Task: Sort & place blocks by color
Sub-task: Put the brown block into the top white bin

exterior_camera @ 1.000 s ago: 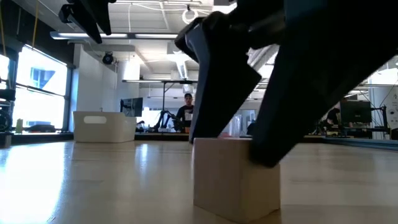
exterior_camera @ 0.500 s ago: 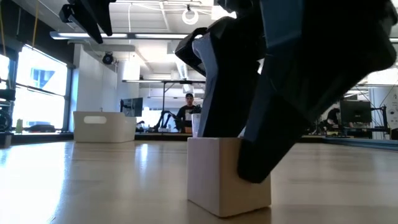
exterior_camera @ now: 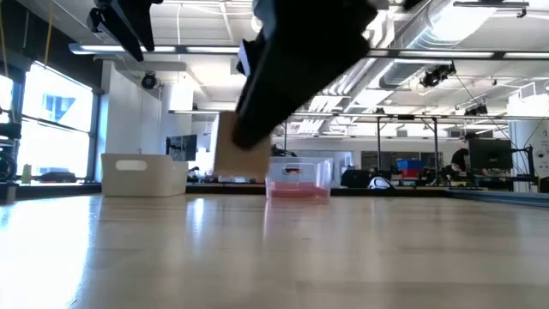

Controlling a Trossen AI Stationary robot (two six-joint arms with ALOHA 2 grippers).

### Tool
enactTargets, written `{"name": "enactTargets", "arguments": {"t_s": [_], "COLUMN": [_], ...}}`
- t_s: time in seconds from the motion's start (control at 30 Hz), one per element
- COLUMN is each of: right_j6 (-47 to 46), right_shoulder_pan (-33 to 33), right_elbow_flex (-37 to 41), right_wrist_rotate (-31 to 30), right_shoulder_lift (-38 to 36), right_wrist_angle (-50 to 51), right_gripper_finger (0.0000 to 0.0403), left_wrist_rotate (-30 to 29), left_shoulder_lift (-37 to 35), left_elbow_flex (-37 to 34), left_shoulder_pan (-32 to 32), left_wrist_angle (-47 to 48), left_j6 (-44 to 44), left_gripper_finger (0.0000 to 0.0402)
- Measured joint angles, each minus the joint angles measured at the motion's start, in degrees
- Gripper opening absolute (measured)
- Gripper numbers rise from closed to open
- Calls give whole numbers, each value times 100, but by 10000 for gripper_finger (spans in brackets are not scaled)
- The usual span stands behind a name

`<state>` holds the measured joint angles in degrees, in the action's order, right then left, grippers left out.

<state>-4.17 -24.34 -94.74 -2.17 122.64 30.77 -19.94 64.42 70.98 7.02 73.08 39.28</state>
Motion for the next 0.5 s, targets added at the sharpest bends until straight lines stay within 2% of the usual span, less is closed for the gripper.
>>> {"name": "enactTargets", "arguments": {"t_s": [0.3, 0.5], "right_j6": [163, 255], "right_shoulder_pan": [699, 1271], "right_elbow_flex": [0, 0], "right_wrist_rotate": [-125, -378], "right_shoulder_lift": [-635, -1039], "right_wrist_angle": [28, -23], "right_gripper_finger": [102, 102], "left_wrist_rotate": [88, 726], "left_shoulder_lift": [0, 0], "left_elbow_flex": [0, 0], "left_shoulder_pan": [287, 492], "left_wrist_angle": [-55, -539], "left_j6": [-802, -220], "left_gripper_finger": [218, 218]}}
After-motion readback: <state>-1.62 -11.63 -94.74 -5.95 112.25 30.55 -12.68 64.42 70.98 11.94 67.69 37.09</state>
